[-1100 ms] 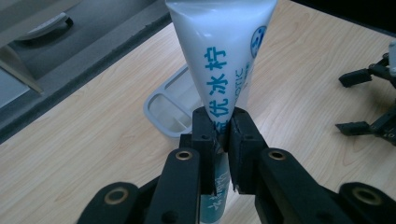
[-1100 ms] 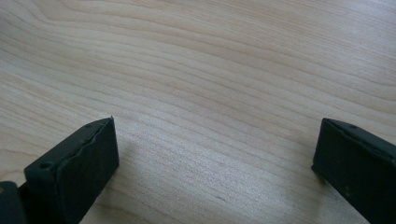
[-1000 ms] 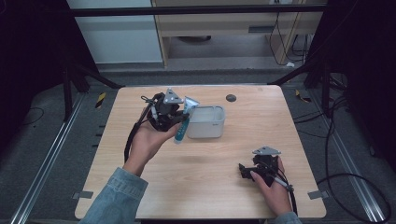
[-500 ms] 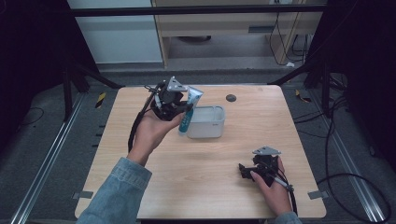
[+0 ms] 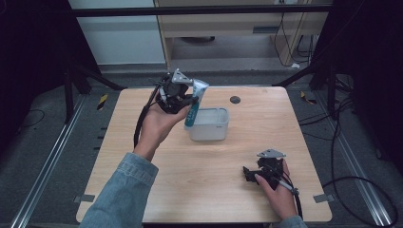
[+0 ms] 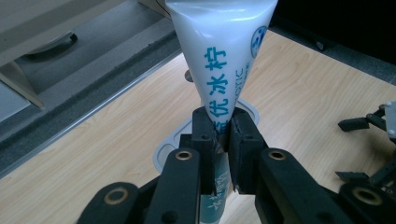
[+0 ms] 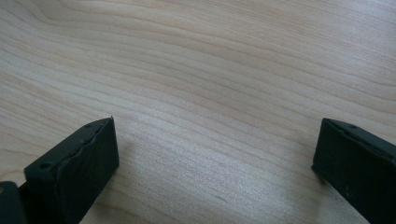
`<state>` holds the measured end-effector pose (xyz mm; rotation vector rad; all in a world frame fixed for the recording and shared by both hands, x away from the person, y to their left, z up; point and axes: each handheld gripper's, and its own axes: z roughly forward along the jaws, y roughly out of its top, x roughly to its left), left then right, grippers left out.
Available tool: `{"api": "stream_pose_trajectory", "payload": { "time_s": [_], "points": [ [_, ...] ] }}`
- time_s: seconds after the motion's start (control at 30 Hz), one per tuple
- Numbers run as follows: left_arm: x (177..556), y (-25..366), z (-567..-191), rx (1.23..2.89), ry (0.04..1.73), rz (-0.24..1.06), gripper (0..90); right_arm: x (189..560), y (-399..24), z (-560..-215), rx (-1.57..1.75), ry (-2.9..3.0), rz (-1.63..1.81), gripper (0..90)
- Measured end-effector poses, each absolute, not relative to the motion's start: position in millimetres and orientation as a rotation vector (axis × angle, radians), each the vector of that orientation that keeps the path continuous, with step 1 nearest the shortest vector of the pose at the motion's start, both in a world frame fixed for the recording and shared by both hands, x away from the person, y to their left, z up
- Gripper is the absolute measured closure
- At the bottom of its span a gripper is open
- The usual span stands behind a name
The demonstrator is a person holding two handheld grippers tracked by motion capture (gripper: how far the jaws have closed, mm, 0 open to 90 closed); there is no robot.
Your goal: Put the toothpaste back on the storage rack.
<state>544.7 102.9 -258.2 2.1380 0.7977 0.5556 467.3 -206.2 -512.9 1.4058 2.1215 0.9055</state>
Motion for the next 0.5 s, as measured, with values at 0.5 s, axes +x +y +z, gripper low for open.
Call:
{"api": "stream_pose_trajectory", "payload": {
  "time_s": [0.5],
  "points": [
    [570,91,-255,2.095,0.811,0.567,81.9,467,-206,-513,1.405,2.122,0.903,0.3]
  ]
}}
